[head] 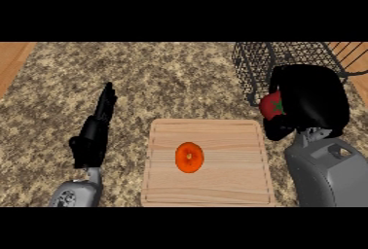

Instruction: Pick the tomato from the cutting board and place it in the tiered basket

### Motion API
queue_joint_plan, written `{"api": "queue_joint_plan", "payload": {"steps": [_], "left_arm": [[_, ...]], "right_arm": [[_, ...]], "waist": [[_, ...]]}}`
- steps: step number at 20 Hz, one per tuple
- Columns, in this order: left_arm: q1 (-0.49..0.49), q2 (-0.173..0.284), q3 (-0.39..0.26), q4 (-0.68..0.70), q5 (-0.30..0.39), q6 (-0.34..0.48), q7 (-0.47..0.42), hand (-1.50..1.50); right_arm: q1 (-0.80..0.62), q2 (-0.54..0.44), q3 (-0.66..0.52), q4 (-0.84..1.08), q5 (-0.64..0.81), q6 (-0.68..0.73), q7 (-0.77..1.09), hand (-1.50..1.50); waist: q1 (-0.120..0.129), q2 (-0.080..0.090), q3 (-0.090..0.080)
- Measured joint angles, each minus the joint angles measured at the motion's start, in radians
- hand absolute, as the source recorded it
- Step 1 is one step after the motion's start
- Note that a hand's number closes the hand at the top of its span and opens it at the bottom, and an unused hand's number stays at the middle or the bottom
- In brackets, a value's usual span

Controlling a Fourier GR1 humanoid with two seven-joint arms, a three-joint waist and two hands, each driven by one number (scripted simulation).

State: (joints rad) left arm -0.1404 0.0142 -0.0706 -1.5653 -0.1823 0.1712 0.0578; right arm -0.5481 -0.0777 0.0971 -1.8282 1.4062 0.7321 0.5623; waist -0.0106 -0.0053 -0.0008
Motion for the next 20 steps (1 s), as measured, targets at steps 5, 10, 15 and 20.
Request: {"api": "queue_joint_plan", "payload": {"steps": [5, 10, 15, 20], "left_arm": [[0.021, 0.002, -0.016, -0.021, -0.006, 0.006, -0.001, 0.00], [0.019, 0.004, -0.016, -0.025, -0.004, -0.002, 0.003, 0.00], [0.010, 0.002, -0.013, -0.003, 0.001, 0.004, -0.013, 0.00], [0.023, 0.013, -0.004, -0.020, 0.013, -0.014, -0.009, 0.00]], "right_arm": [[-0.137, -0.022, -0.116, -0.090, -0.060, 0.143, 0.020, 1.50], [-0.305, -0.009, -0.270, -0.056, -0.133, 0.189, 0.050, 1.50], [-0.417, 0.010, -0.369, 0.072, -0.192, 0.138, 0.079, 1.50], [-0.469, -0.070, -0.397, 0.247, -0.208, 0.024, 0.039, 1.50]], "waist": [[0.007, 0.001, 0.000], [0.013, 0.003, 0.000], [0.017, 0.005, 0.000], [0.020, 0.007, 0.000]]}}
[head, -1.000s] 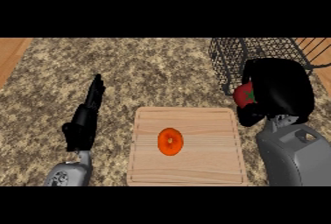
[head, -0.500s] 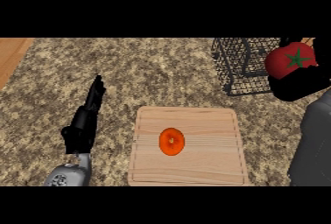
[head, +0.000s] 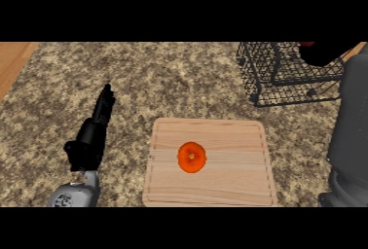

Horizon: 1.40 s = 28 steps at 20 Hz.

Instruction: Pick the tomato from the cutting board and place it in the tiered basket

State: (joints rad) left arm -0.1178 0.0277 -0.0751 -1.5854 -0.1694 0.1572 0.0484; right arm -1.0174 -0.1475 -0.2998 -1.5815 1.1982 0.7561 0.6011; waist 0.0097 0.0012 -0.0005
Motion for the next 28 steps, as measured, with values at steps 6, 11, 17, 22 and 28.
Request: {"api": "queue_joint_plan", "payload": {"steps": [6, 11, 17, 22, 28], "left_arm": [[-0.020, -0.013, -0.008, 0.009, -0.010, 0.010, 0.004, 0.00], [-0.033, 0.005, 0.016, 0.016, 0.011, -0.013, 0.008, 0.00], [-0.010, 0.004, 0.003, 0.004, 0.002, -0.016, 0.003, 0.00], [-0.019, -0.008, -0.006, 0.002, -0.010, -0.004, 0.009, 0.00], [0.006, -0.001, -0.003, -0.024, -0.007, -0.010, 0.007, 0.00]], "right_arm": [[-0.032, -0.100, 0.014, 0.212, 0.022, -0.147, -0.072, 1.50], [-0.035, -0.170, 0.030, 0.361, 0.041, -0.258, -0.145, 1.50], [-0.055, -0.215, -0.039, 0.551, 0.014, -0.390, -0.181, -1.50], [-0.070, -0.202, -0.139, 0.646, -0.074, -0.464, -0.181, -1.50], [-0.084, -0.196, -0.240, 0.680, -0.180, -0.581, -0.201, -1.50]], "waist": [[0.001, 0.002, 0.000], [0.003, 0.002, 0.000], [0.009, 0.005, 0.001], [0.008, 0.004, 0.001], [0.007, 0.002, 0.001]]}}
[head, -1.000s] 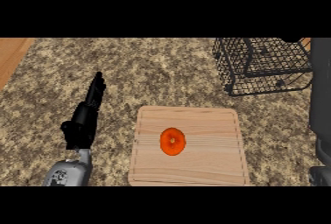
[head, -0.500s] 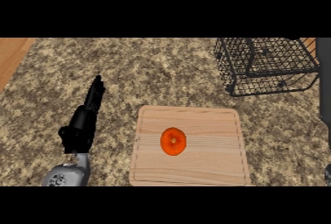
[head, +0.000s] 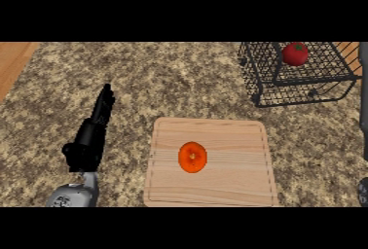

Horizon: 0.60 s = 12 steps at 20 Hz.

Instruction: Pick the tomato from the cutting board and place it in the tiered basket

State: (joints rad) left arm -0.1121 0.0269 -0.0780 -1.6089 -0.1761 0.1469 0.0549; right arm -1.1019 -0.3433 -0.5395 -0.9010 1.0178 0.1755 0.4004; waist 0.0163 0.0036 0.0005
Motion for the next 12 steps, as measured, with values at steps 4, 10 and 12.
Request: {"api": "queue_joint_plan", "payload": {"steps": [4, 10, 12], "left_arm": [[0.005, -0.001, -0.001, -0.003, -0.004, 0.007, 0.007, 0.00], [0.003, -0.001, 0.012, 0.021, 0.003, 0.015, -0.003, 0.00], [0.006, -0.001, 0.016, 0.015, 0.005, 0.016, -0.001, 0.00]], "right_arm": [[-0.002, -0.043, -0.073, -0.021, -0.055, -0.065, 0.016, -1.50], [0.078, -0.154, -0.208, -0.076, -0.168, -0.041, 0.039, -1.50], [0.123, -0.185, -0.262, -0.105, -0.221, -0.024, 0.028, -1.50]], "waist": [[-0.008, -0.002, 0.000], [-0.027, -0.006, 0.000], [-0.031, -0.008, 0.000]]}}
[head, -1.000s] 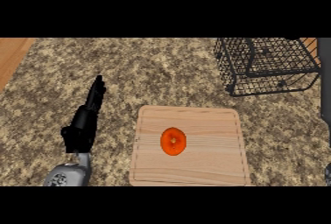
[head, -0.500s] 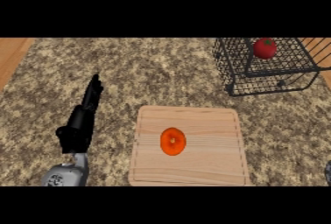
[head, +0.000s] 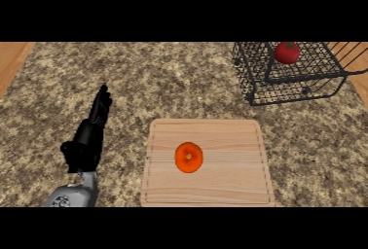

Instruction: Pick the tomato from the cutting board and place it in the tiered basket

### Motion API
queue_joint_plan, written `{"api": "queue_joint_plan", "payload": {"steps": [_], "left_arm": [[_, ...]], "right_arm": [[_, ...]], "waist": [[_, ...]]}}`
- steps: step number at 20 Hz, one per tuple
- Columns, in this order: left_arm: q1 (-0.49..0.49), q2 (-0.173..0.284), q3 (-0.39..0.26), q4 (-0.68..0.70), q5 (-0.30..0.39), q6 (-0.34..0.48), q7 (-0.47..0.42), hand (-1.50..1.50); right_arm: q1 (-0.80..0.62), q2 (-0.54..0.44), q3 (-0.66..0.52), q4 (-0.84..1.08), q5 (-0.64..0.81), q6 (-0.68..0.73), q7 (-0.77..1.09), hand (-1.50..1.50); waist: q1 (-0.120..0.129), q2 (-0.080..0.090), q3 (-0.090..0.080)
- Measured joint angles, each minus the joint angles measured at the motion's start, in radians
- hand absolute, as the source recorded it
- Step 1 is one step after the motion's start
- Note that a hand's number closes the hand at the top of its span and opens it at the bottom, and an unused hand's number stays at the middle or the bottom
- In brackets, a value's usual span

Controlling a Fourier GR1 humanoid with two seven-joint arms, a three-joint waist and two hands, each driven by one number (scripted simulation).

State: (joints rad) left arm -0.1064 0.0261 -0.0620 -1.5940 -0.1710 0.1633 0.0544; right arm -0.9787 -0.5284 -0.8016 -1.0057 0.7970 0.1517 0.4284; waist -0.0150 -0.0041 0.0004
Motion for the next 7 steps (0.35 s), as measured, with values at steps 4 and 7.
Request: {"api": "queue_joint_plan", "payload": {"steps": [4, 7], "left_arm": [[-0.003, -0.004, 0.004, 0.015, -0.006, 0.009, -0.010, 0.00], [0.001, -0.004, 0.008, 0.024, -0.005, 0.012, -0.018, 0.00]], "right_arm": [[0.132, -0.054, -0.107, -0.077, -0.119, 0.093, -0.040, -1.50], [0.252, -0.101, -0.197, -0.122, -0.212, 0.190, -0.089, -1.50]], "waist": [[-0.014, -0.003, 0.000], [-0.022, -0.004, 0.000]]}}
